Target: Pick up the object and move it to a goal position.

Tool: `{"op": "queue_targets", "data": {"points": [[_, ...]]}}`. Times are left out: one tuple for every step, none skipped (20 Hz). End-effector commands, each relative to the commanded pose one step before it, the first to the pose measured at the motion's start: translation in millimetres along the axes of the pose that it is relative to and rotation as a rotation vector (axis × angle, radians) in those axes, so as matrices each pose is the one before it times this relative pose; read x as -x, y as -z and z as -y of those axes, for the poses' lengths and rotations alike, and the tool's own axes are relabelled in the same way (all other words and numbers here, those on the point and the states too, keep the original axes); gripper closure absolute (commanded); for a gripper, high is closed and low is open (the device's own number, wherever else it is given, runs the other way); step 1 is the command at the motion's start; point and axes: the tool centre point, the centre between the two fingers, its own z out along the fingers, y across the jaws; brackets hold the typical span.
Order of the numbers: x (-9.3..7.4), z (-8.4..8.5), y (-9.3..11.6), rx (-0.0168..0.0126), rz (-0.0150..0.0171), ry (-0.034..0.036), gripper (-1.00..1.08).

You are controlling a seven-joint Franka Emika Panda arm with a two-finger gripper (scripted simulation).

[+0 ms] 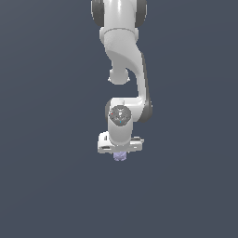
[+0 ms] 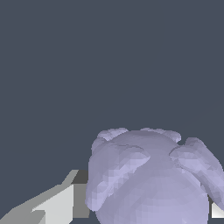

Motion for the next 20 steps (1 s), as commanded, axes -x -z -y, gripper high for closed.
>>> {"op": "queue_targets", "data": {"points": [[-0.1,-0.99,1.58,0.0001,-0.00035,-0.00012,1.08],[-0.06,-1.21,1.94,0.0,0.0,0.0,1.08],[-0.1,-1.72,2.77,0.0,0.0,0.0,1.08],[-0.16,-2.24,3.61,0.0,0.0,0.0,1.08],[-0.24,-2.74,4.42,0.0,0.0,0.0,1.08],[-0.32,-3.22,5.18,0.0,0.0,0.0,1.08],[-0.4,-3.67,5.91,0.0,0.0,0.0,1.08],[-0.48,-4.1,6.61,0.0,0.0,0.0,1.08],[-0.55,-4.52,7.28,0.0,0.0,0.0,1.08],[-0.62,-4.91,7.92,0.0,0.0,0.0,1.08],[-0.66,-5.1,8.23,0.0,0.0,0.0,1.08],[-0.64,-4.71,7.61,0.0,0.0,0.0,1.08],[-0.61,-4.25,6.87,0.0,0.0,0.0,1.08],[-0.59,-3.76,6.08,0.0,0.0,0.0,1.08],[-0.58,-3.25,5.24,0.0,0.0,0.0,1.08],[-0.57,-2.74,4.4,0.0,0.0,0.0,1.08],[-0.56,-2.25,3.58,0.0,0.0,0.0,1.08],[-0.53,-1.77,2.8,0.0,0.0,0.0,1.08],[-0.49,-1.33,2.07,0.0,0.0,0.0,1.08],[-0.41,-0.91,1.39,0.0,0.0,0.0,1.08]]}}
